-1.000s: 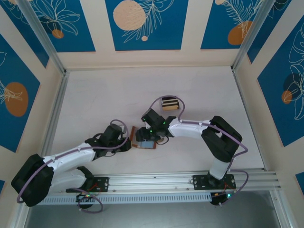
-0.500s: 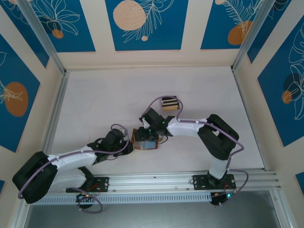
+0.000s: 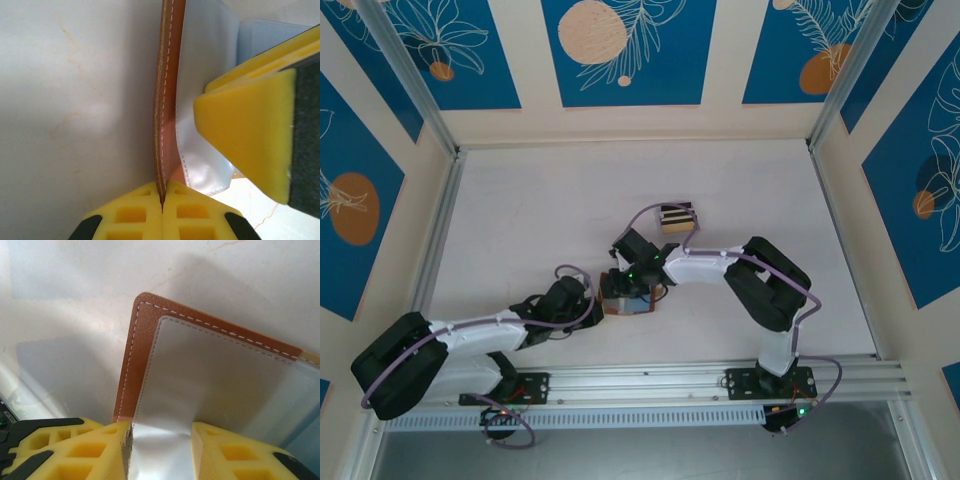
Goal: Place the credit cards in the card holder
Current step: Open the card holder at the bottom-center of the table.
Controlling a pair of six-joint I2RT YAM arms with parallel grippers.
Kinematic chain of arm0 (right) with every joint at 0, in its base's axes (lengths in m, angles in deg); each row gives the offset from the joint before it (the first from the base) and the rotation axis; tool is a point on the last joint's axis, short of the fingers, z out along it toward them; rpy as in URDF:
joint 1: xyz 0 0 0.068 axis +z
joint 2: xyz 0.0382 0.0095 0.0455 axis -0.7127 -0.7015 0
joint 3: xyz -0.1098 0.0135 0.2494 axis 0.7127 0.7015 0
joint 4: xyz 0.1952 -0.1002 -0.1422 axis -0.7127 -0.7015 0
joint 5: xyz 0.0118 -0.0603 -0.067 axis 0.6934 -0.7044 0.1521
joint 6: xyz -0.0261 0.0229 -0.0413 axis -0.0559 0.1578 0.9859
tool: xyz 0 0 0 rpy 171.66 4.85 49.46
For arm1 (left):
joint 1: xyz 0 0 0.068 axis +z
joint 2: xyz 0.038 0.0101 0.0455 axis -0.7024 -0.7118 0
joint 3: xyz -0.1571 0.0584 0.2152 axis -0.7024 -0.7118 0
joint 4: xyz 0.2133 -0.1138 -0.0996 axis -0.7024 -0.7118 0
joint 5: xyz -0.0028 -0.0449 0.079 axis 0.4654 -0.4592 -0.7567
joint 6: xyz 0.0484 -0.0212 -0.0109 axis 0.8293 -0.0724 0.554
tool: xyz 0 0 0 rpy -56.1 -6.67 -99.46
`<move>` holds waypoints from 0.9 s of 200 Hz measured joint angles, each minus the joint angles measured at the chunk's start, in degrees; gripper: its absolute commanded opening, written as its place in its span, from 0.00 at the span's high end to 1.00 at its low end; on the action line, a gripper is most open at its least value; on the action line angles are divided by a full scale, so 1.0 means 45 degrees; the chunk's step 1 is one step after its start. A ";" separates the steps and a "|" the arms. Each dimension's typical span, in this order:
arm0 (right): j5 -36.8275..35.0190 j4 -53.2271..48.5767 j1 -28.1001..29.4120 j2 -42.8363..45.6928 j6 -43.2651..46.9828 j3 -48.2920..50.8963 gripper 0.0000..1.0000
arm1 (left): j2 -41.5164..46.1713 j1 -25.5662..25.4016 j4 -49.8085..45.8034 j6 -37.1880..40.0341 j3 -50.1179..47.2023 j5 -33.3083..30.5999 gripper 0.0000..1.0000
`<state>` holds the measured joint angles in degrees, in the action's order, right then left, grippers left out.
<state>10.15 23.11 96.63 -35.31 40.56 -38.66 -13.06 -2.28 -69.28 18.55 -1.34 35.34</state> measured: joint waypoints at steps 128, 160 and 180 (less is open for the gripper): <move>-0.2365 -0.2074 0.0087 0.0627 0.0325 -0.0102 0.91 | 0.0097 -0.0097 0.0330 -0.0374 -0.0209 -0.0233 1.00; -0.2467 -0.2142 0.0087 0.0136 0.0321 -0.0316 0.87 | 0.0121 -0.0155 0.0340 -0.0374 -0.0233 -0.0277 1.00; -0.2433 -0.2176 0.0102 -0.0165 0.0335 -0.0607 0.82 | 0.0121 -0.0209 0.0379 -0.0374 -0.0262 -0.0335 1.00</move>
<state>-0.80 13.32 97.09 -36.05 42.07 -41.39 -12.52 -3.22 -67.57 16.87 -2.52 33.83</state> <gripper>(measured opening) 0.155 0.035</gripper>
